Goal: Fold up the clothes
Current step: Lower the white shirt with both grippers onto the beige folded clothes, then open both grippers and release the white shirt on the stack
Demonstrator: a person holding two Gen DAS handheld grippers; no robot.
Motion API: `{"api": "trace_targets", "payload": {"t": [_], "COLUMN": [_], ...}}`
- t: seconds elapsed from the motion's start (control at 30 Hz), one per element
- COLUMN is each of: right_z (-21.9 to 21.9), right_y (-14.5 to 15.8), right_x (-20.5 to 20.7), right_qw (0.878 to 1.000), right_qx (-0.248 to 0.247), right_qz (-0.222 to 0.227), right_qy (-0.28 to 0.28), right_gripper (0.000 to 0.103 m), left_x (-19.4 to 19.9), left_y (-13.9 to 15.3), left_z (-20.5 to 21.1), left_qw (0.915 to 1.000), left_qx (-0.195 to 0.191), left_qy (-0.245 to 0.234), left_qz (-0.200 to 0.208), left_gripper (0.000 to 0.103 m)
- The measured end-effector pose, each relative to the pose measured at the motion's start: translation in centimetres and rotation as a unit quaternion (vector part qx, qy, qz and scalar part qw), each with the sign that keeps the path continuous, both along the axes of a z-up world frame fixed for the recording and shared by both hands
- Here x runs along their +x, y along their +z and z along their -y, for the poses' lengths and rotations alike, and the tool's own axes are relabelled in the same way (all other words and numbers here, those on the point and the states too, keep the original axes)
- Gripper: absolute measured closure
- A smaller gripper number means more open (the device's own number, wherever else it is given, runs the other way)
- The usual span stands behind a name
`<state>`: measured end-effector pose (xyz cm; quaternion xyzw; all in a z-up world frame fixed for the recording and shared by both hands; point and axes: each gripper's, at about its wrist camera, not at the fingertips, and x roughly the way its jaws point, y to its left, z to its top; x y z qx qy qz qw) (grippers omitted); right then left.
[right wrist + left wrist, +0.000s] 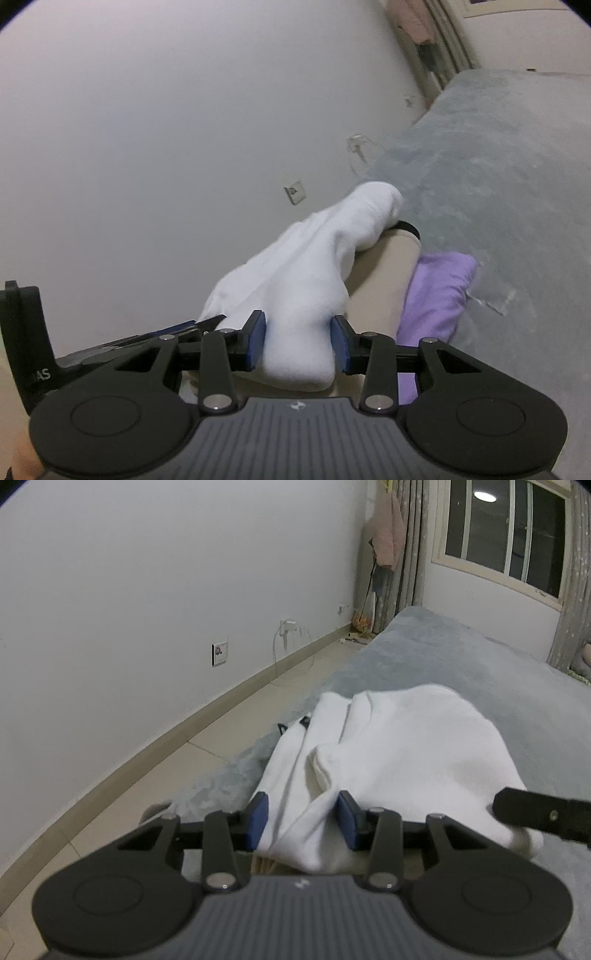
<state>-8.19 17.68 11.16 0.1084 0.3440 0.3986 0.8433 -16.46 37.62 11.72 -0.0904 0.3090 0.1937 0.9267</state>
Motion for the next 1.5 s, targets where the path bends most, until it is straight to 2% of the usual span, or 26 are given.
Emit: {"api": "trace_targets", "payload": {"t": [0.1,0.27,0.33,0.43,0.53,0.67,0.8,0.9,1.0,1.17,1.27,1.33,1.5], "right_z": [0.3,-0.4,-1.1,-2.2,-3.6,-4.4,-3.4,-3.0,-3.6,-3.1,-2.6,-2.0,-0.8], "right_y": [0.8,2.3,3.0,3.6,3.0,0.2,-1.9,-2.2,-1.7,-0.7,0.2,0.9,1.4], "right_x": [0.6,0.8,1.2,2.2,3.5,4.4,5.7,5.8,5.5,4.6,3.6,2.9,1.5], "right_qw": [1.0,0.998,0.997,0.995,0.994,0.993,0.997,0.997,0.996,0.997,0.998,0.998,0.998], "right_qx": [0.011,-0.018,-0.026,-0.035,-0.059,-0.103,-0.077,-0.071,-0.082,-0.064,-0.057,-0.052,-0.046], "right_qz": [0.003,0.059,0.076,0.093,0.086,0.061,0.02,0.017,0.032,0.036,0.04,0.042,0.042], "right_qy": [0.001,-0.002,-0.001,0.007,0.022,0.017,0.013,0.014,0.012,-0.001,-0.006,-0.005,0.003], "right_gripper": [0.065,0.071,0.081,0.089,0.09,0.091,0.093,0.093,0.092,0.085,0.077,0.066,0.062], "left_x": [-0.2,-0.7,-0.8,-0.5,0.7,1.6,1.6,1.9,2.0,1.2,0.6,0.3,-0.6], "left_y": [0.6,1.8,2.5,3.2,2.4,1.0,-0.1,-0.2,-0.1,0.2,0.6,0.9,1.4], "left_z": [0.2,0.7,1.2,2.2,2.9,2.7,2.9,2.7,2.4,2.5,3.0,3.1,3.5], "left_qw": [1.0,0.9999,0.9997,0.9989,0.9985,0.9987,0.9987,0.9988,0.9988,0.9992,0.9995,0.9996,0.9999], "left_qx": [0.006,0.004,0.01,0.014,0.007,-0.008,-0.006,-0.012,-0.019,-0.016,-0.003,0.0,-0.001], "left_qy": [0.0,-0.003,-0.011,-0.031,-0.047,-0.047,-0.05,-0.047,-0.044,-0.036,-0.03,-0.026,-0.013], "left_qz": [0.002,0.011,0.021,0.033,0.027,0.017,0.012,0.008,0.008,0.008,0.009,0.009,0.009], "left_gripper": [0.065,0.066,0.066,0.066,0.066,0.065,0.064,0.064,0.064,0.063,0.064,0.064,0.059]}}
